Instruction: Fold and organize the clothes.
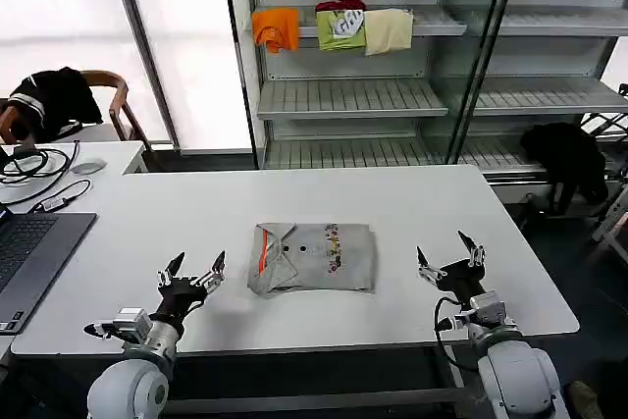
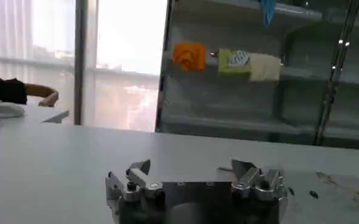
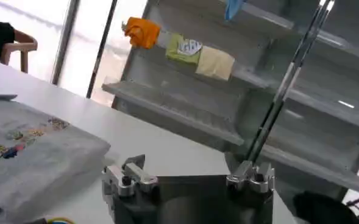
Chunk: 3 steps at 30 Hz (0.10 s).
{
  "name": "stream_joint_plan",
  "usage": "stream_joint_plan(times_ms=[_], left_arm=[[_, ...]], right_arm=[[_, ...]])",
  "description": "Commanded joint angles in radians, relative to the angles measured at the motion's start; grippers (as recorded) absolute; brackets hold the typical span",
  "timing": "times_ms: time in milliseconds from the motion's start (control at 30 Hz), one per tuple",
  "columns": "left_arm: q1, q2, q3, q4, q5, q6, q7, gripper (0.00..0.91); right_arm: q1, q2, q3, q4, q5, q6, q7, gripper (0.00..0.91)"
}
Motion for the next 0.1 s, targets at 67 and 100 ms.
stream_joint_plan(times_ms=[67, 100], left_arm=[[-0.001, 0.002, 0.023, -0.004, -0.007, -0.003, -0.031, 0.907], [-0.002, 0.002, 0.025, -0.003, -0.007, -0.004, -0.032, 0.907]], right_arm=[[0.008, -0.008, 0.004, -0.028, 0.096, -0.023, 0.036, 0.907], [0.008, -0.011, 0.005, -0.027, 0.106, -0.024, 0.033, 0.907]])
